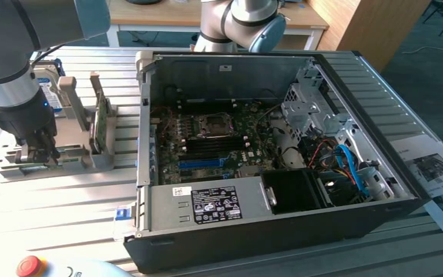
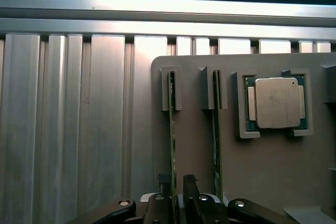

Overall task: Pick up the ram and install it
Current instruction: 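Pick up the ram and move it above insertion slot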

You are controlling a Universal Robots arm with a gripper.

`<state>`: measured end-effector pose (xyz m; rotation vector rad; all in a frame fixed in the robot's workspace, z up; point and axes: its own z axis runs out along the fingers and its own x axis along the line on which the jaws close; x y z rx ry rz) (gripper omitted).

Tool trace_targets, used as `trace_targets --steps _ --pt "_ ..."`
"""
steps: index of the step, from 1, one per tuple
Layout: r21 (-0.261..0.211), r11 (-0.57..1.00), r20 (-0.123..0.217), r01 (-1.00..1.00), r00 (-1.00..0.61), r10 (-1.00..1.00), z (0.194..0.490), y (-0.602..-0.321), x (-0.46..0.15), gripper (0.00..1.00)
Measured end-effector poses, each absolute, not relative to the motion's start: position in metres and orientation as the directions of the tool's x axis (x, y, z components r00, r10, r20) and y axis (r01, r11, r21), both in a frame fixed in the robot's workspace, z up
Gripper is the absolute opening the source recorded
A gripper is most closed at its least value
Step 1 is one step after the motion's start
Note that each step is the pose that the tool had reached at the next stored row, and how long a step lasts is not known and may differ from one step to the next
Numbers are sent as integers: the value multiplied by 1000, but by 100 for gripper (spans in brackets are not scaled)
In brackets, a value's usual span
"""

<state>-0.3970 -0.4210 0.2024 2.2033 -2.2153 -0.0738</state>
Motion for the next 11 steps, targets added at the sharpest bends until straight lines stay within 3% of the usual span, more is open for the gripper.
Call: trace_targets --steps 11 --pt "46 3 -22 -999 -4 -1000 202 -421 -397 24"
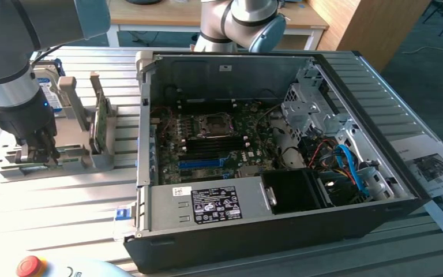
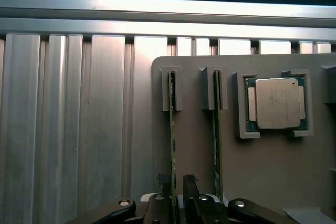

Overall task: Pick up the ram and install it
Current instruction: 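Pick up the ram and move it above insertion slot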

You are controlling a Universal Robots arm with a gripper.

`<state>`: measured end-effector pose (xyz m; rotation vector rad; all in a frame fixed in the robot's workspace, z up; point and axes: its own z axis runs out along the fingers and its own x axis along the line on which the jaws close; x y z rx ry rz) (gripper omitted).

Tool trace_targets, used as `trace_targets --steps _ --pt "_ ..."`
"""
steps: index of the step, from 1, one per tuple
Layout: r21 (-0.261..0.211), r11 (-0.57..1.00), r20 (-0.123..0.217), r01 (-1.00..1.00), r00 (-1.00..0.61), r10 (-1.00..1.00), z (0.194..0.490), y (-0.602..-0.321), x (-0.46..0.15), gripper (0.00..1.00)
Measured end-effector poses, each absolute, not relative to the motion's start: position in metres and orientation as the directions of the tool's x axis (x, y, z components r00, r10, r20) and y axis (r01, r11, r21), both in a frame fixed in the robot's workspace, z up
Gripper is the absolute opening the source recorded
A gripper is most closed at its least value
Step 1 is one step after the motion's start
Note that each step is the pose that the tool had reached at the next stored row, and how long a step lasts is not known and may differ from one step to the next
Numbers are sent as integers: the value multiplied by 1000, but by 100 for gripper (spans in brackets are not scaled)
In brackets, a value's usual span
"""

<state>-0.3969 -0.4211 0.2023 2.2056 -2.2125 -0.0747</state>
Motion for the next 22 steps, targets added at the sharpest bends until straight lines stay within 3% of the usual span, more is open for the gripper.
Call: trace_targets --steps 13,15,16,22 --pt "46 2 -22 -999 -3 -1000 202 -421 -397 24" --pt "46 2 -22 -999 -3 -1000 202 -421 -397 22" --pt "46 2 -22 -999 -3 -1000 202 -421 -397 15" --pt "46 2 -22 -999 -3 -1000 202 -421 -397 15"
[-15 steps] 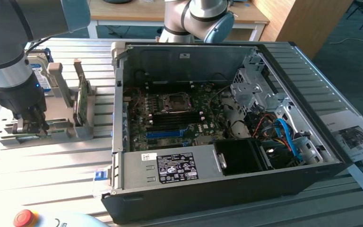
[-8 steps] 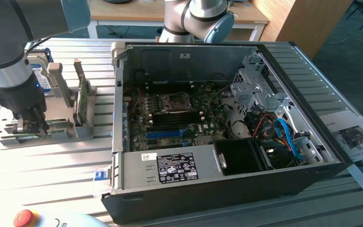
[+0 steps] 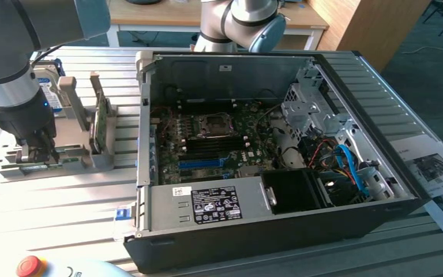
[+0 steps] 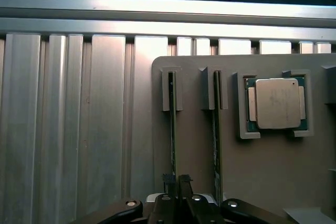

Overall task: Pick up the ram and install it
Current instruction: 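Pick up the ram and move it above insertion slot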

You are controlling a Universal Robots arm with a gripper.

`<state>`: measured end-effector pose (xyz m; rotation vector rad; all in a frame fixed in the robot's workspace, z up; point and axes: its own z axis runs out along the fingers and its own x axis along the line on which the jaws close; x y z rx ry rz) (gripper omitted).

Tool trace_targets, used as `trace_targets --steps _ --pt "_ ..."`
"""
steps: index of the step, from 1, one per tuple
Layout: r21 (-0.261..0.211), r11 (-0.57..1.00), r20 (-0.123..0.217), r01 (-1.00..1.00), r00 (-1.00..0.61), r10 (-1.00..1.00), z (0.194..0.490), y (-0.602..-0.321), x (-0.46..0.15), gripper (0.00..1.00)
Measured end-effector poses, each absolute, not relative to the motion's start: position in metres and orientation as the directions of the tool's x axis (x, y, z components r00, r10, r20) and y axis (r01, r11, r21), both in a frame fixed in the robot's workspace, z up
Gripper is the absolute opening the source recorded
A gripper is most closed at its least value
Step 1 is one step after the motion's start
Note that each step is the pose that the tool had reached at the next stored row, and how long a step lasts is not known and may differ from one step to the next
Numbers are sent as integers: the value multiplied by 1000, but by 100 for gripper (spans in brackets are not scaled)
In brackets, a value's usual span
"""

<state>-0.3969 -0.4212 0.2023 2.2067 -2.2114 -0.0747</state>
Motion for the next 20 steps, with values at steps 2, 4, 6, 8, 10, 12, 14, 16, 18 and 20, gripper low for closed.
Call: trace_targets --steps 2,4,6,8,10,12,14,16,18,20 --pt "46 2 -22 -999 -3 -1000 202 -422 -397 15" --pt "46 2 -22 -999 -3 -1000 202 -422 -397 15" --pt "46 1 -22 -999 -2 -1000 202 -423 -397 15" --pt "46 1 -22 -999 -2 -1000 202 -423 -397 15" --pt "46 1 -22 -999 -2 -1000 202 -423 -397 15" --pt "46 1 -22 -999 -2 -1000 202 -423 -397 12" --pt "46 1 -22 -999 -2 -1000 202 -423 -397 12" --pt "46 1 -22 -999 -2 -1000 202 -423 -397 12" --pt "46 1 -22 -999 -2 -1000 203 -423 -397 12" --pt "46 1 -22 -999 -2 -1000 204 -423 -397 12"
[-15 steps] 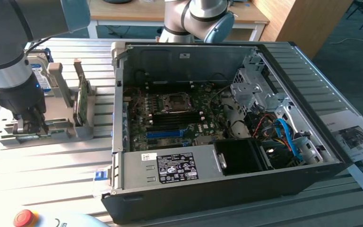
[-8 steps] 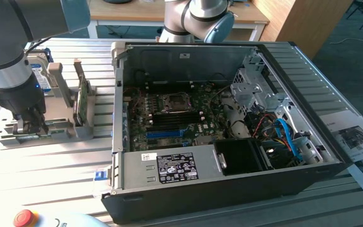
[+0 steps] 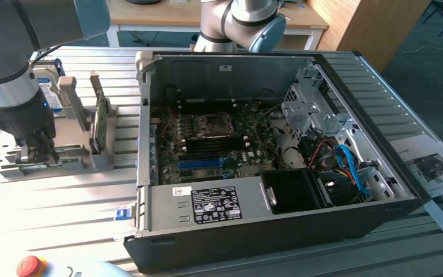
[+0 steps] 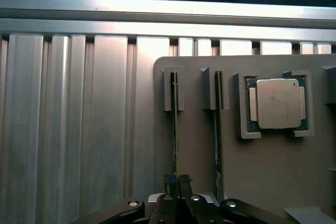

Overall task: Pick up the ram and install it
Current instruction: 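Pick up the ram and move it above insertion slot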

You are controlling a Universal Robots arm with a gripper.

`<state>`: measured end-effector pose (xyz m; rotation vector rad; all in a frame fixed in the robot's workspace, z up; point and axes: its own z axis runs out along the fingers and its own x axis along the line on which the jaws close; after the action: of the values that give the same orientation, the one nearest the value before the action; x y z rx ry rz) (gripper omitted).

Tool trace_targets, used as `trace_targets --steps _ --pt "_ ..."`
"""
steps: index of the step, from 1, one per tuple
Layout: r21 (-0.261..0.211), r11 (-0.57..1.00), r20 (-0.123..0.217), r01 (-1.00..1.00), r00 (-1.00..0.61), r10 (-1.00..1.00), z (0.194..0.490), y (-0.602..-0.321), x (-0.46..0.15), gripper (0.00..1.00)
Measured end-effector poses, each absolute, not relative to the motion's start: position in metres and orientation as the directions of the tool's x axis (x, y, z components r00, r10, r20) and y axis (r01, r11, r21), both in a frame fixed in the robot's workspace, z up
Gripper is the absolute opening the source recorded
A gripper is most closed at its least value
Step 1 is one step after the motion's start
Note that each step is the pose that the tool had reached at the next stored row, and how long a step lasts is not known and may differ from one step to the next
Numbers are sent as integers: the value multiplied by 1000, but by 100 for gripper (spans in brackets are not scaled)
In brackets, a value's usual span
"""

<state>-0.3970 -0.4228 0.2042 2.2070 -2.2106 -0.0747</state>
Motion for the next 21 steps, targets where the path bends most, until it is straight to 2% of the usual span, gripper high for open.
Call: trace_targets --steps 21 --pt "46 1 -22 -999 -2 -1000 227 -423 -397 12"
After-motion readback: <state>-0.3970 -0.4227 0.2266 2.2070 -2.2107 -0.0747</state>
